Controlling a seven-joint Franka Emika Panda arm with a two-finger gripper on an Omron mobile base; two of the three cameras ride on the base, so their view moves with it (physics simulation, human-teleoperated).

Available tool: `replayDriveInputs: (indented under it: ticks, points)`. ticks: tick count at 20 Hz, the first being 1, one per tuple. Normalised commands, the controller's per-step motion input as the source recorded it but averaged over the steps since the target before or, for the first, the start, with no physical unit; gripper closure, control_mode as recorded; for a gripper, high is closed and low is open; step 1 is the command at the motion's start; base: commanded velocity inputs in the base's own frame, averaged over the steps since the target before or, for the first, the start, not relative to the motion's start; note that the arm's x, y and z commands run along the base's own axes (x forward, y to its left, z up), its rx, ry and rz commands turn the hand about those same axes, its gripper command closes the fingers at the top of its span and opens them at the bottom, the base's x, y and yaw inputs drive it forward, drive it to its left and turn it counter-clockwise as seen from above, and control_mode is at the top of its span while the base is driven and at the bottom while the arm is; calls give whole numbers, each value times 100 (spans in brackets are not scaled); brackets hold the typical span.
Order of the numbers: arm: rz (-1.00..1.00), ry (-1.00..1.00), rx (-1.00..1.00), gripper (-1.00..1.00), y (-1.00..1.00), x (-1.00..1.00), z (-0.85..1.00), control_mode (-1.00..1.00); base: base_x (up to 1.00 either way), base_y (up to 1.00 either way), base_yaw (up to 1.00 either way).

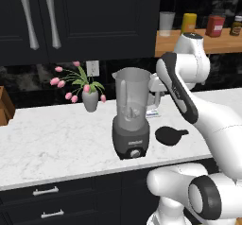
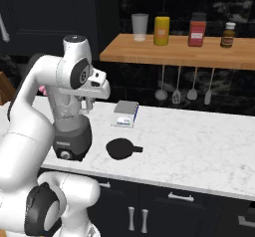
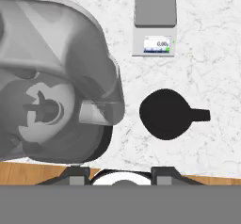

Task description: Close the lid blender by securely placing the lid on top.

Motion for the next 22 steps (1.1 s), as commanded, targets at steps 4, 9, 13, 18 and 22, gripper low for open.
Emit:
replayDriveInputs:
  ticks: [4, 9, 13, 18, 22]
  points:
    - [-3, 0, 0, -100, -13, -10, -1, -100, 0, 0, 0]
    - [-11, -1, 3, -100, -45, -20, -19, -100, 0, 0, 0]
    - [-19, -5, 5, -100, -51, -21, -33, -100, 0, 0, 0]
    - [-43, -1, 6, -100, -50, -14, -37, -100, 0, 0, 0]
    - [-53, 0, 10, -100, -43, -15, -44, -100, 0, 0, 0]
